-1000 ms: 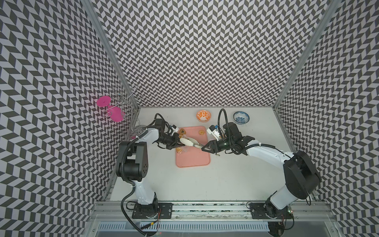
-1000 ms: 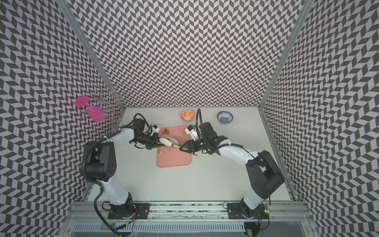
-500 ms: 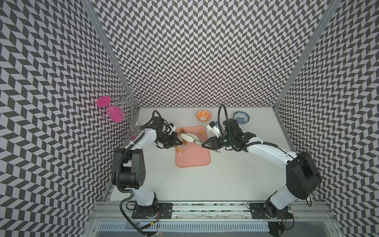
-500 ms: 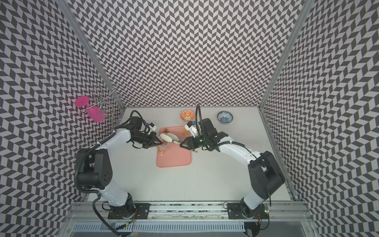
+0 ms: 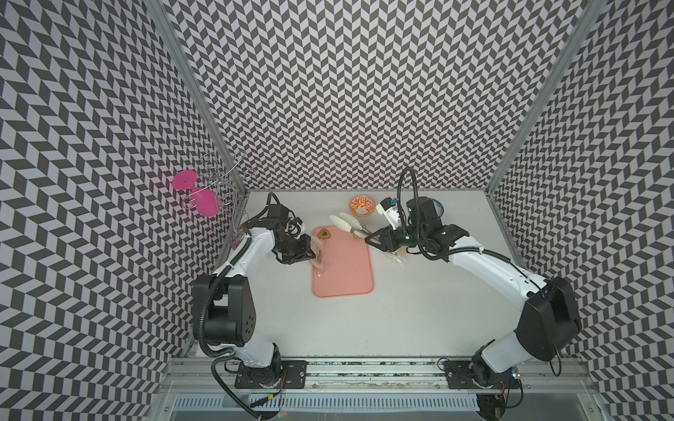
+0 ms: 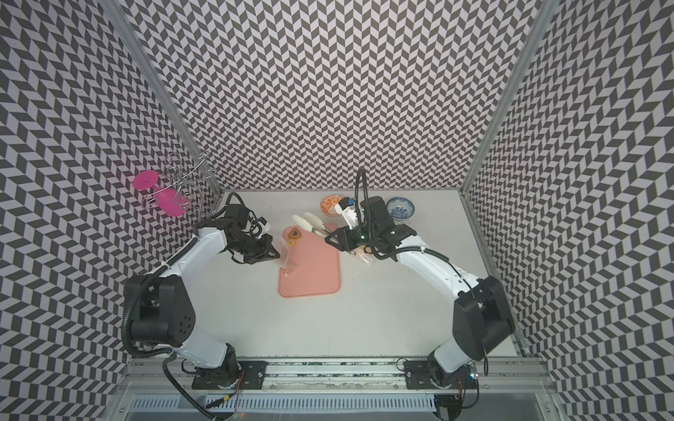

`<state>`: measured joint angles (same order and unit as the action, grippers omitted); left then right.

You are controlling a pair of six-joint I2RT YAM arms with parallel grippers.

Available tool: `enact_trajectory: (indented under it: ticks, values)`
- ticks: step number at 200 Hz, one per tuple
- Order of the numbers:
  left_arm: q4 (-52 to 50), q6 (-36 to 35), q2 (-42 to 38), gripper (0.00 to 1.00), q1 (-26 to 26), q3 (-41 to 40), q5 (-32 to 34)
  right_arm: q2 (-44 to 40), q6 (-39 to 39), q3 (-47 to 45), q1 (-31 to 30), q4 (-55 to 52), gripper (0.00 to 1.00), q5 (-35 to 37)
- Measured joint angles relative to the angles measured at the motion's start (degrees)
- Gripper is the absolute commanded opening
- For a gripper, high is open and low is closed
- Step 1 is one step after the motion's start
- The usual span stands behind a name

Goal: Put the cookies into a resealable bag to prevent moisture
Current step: Place the cookie in the ziploc bag, then pick up the cookie from the tray.

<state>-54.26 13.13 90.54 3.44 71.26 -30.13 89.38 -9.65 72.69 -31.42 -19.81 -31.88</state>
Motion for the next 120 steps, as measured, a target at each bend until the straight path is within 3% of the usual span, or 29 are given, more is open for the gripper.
enact_trajectory:
  ticks: [46,120]
  values:
    - [-3.2,0.0,-4.6,0.0,-0.2,1.6,6.0,4.1,10.6,3.0,-1.1,-2.8,0.43,9.2]
    - [-7.5,0.0,-5.2,0.0,-0.5,1.6,15.4,22.1,21.0,13.0,-7.7,-6.0,0.45,17.4]
